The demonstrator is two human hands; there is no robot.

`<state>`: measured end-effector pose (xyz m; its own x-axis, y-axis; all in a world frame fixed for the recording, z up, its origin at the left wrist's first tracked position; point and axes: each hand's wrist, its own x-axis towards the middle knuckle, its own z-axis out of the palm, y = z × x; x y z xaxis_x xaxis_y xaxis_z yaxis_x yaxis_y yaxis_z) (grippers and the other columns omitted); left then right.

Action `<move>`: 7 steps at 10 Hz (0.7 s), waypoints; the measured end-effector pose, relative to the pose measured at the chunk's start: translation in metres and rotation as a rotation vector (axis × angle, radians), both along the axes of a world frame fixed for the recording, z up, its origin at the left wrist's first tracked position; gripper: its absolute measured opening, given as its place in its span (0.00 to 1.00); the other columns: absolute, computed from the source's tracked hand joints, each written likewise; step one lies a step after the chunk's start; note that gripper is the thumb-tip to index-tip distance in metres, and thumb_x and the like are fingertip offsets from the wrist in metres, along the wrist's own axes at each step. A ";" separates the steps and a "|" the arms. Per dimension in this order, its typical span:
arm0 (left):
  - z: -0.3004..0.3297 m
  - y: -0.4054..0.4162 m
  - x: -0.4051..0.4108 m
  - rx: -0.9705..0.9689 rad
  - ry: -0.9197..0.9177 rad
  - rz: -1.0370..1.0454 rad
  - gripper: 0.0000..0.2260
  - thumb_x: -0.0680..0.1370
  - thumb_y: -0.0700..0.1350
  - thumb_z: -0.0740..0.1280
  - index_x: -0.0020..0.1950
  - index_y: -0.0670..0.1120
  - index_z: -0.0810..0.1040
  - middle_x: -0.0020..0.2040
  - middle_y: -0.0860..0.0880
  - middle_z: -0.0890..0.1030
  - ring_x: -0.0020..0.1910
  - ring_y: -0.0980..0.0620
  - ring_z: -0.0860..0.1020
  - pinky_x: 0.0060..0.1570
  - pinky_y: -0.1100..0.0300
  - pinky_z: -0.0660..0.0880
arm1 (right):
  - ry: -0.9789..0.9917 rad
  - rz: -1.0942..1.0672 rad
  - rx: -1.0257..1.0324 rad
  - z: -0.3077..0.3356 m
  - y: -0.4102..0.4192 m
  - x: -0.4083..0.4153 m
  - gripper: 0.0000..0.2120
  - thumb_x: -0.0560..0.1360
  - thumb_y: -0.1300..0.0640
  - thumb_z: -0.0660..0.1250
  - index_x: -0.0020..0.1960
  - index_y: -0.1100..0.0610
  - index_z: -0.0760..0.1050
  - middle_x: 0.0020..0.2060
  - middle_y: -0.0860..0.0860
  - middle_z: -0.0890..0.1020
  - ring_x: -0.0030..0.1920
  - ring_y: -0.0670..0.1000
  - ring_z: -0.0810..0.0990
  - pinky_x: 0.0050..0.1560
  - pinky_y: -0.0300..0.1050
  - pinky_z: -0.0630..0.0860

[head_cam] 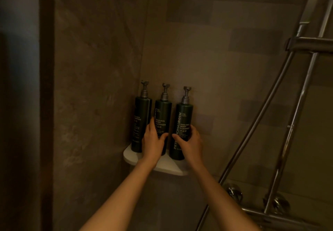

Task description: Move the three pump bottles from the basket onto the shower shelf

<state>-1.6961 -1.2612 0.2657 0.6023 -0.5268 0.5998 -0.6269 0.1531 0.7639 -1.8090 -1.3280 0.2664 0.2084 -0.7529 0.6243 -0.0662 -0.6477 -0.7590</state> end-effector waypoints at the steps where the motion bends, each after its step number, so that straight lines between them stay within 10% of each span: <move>1: 0.000 0.000 0.000 0.009 -0.011 0.000 0.35 0.75 0.44 0.69 0.77 0.45 0.55 0.74 0.43 0.65 0.73 0.46 0.64 0.71 0.48 0.64 | 0.006 -0.002 -0.002 -0.001 0.001 0.000 0.29 0.67 0.52 0.75 0.65 0.51 0.71 0.58 0.51 0.79 0.56 0.48 0.78 0.58 0.49 0.77; 7: 0.001 0.020 -0.005 -0.026 -0.183 0.108 0.26 0.78 0.45 0.65 0.75 0.45 0.61 0.73 0.46 0.67 0.70 0.49 0.68 0.67 0.53 0.69 | 0.081 -0.125 -0.006 -0.005 0.006 -0.011 0.34 0.72 0.41 0.67 0.73 0.51 0.60 0.68 0.50 0.69 0.66 0.50 0.70 0.61 0.44 0.69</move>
